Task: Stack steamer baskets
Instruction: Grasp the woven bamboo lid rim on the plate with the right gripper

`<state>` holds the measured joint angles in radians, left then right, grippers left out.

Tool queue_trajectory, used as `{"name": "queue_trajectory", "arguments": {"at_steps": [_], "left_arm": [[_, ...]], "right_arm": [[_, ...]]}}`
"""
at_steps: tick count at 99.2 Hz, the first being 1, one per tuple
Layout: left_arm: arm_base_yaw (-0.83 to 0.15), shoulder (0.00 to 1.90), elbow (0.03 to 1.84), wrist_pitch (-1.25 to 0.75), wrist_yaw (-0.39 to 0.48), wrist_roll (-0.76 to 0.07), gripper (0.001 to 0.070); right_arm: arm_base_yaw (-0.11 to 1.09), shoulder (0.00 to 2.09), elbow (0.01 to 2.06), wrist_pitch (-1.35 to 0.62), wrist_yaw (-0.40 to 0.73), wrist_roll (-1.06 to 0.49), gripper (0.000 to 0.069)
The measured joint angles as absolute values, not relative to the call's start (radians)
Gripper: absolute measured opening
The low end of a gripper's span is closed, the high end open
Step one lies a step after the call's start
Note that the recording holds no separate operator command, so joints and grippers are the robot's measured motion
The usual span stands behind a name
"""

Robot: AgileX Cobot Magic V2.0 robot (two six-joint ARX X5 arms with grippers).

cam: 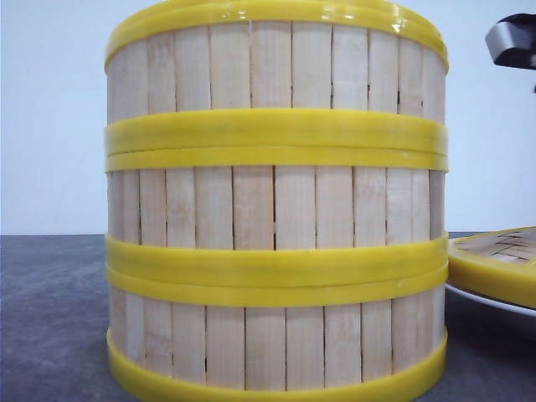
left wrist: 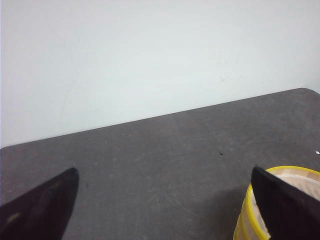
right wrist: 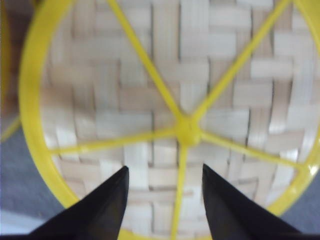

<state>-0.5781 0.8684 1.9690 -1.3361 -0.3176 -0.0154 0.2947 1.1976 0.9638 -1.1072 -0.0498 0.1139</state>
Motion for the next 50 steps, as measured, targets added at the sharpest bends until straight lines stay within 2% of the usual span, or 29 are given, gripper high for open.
{"name": "queue_trajectory", "arguments": {"at_steps": [19, 50], "left_arm": [[-0.578, 0.868, 1.969, -1.321, -0.318, -0.015, 0.0664], [-0.578, 0.868, 1.969, -1.316, -0.318, -0.015, 0.0664]], "right_arm": [[0.295, 1.198, 0.964, -1.044, -0.052, 0.136, 0.0280], [0.295, 1.220, 0.964, -1.081, -0.005, 0.146, 0.0267]]}}
